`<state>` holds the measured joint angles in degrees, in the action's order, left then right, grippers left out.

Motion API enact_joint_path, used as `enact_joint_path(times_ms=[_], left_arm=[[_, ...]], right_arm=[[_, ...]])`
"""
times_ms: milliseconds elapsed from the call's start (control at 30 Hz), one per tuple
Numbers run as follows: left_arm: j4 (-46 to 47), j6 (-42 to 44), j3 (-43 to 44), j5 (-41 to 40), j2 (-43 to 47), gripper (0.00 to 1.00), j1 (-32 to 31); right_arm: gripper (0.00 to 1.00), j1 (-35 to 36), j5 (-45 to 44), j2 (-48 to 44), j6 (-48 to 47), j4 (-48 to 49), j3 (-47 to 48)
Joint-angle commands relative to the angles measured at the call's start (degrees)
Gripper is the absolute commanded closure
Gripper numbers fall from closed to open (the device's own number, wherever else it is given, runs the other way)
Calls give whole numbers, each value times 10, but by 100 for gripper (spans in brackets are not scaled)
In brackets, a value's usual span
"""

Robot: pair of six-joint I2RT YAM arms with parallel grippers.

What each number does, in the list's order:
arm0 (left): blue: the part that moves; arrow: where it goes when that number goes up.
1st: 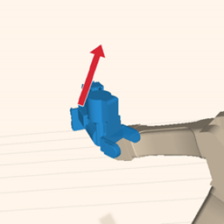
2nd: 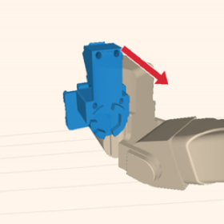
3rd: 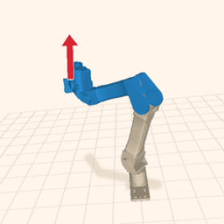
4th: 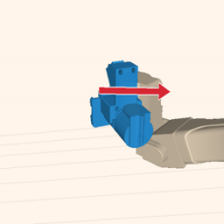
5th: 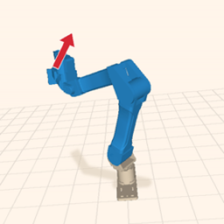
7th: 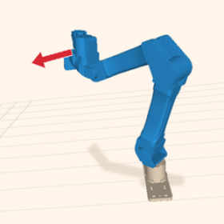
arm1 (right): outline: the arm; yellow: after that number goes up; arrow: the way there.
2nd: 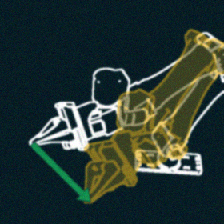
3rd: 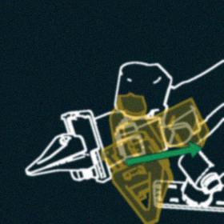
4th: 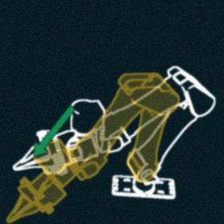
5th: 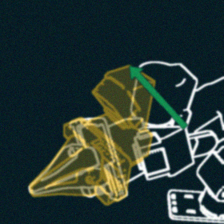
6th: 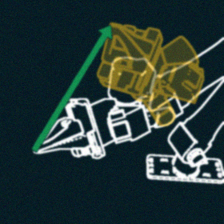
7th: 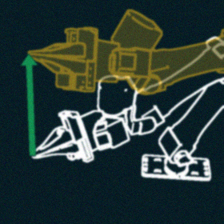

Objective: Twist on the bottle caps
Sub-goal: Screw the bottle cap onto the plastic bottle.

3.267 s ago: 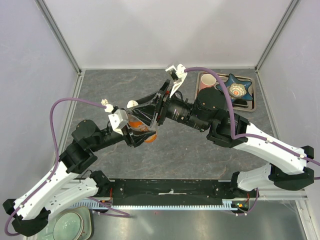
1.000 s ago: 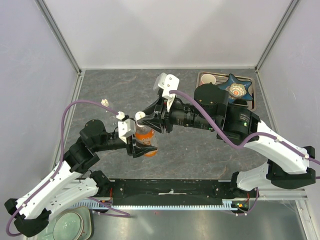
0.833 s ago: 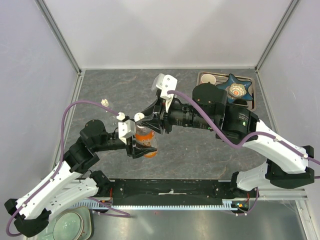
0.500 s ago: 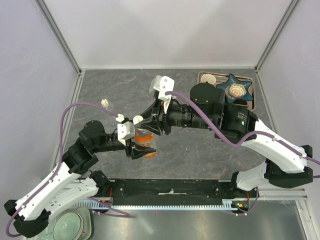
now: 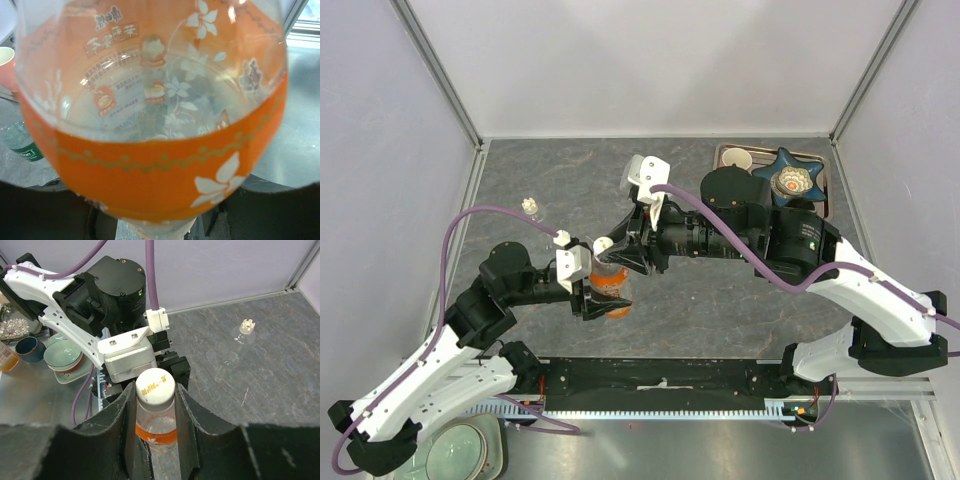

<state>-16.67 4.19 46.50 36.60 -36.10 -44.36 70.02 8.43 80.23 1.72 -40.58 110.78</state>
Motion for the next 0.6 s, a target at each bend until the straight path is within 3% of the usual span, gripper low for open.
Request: enact_joint_path(times_ms=[0, 567], left_arm=[[23, 17, 1, 8, 8, 80, 3], [-6, 79, 21, 42, 8, 80, 3]], right_arm=[[65, 2, 8, -5, 6, -32, 27], [67, -1, 21, 23, 12, -45, 27]])
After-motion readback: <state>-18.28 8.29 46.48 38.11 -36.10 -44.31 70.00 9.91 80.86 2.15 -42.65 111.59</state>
